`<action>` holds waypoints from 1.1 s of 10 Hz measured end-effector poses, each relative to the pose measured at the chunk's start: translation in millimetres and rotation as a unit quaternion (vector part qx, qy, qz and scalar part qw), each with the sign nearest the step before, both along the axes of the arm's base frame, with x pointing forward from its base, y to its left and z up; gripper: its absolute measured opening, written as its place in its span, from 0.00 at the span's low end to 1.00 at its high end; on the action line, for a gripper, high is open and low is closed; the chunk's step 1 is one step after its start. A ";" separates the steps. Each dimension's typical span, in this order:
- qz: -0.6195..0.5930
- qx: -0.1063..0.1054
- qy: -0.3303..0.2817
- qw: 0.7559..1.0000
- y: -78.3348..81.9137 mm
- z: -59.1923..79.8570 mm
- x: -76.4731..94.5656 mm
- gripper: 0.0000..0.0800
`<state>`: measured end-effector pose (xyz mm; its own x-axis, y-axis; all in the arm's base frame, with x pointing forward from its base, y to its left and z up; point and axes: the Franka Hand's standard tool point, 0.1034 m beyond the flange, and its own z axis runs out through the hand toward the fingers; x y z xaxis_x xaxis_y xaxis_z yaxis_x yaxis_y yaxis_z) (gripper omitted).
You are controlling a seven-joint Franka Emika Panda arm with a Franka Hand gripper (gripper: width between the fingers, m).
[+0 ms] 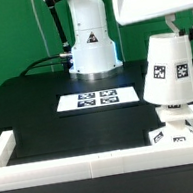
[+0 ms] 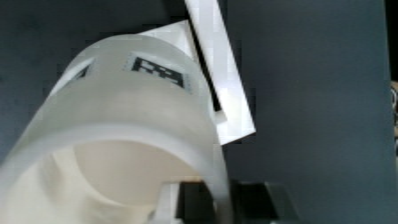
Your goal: Assemble lamp
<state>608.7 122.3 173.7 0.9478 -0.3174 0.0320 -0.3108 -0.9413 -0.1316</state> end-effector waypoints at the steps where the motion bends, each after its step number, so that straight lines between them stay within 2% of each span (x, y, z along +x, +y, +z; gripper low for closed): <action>1: 0.000 -0.002 -0.003 1.000 -0.8 -6.1 -3.6 0.06; 2: 0.006 -0.003 0.000 1.000 -2.9 -9.5 -6.9 0.06; 3: 0.007 -0.004 0.001 1.000 -4.1 -11.2 -9.1 0.19; 4: 0.007 -0.004 0.001 1.000 -5.8 -13.2 -13.0 0.19; 7: 0.013 -0.005 0.006 1.000 -15.5 -13.5 -27.0 0.72; 8: 0.015 -0.004 0.011 1.000 -21.4 -10.6 -34.8 0.72; 9: 0.010 -0.003 0.019 1.000 -29.6 -4.1 -47.3 0.84; 11: 0.008 -0.005 0.027 1.000 -33.0 6.3 -63.2 0.87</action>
Offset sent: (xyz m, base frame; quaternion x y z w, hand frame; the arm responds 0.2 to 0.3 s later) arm -0.0199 -0.0077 -0.0057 0.0025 0.0056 -0.0155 0.9999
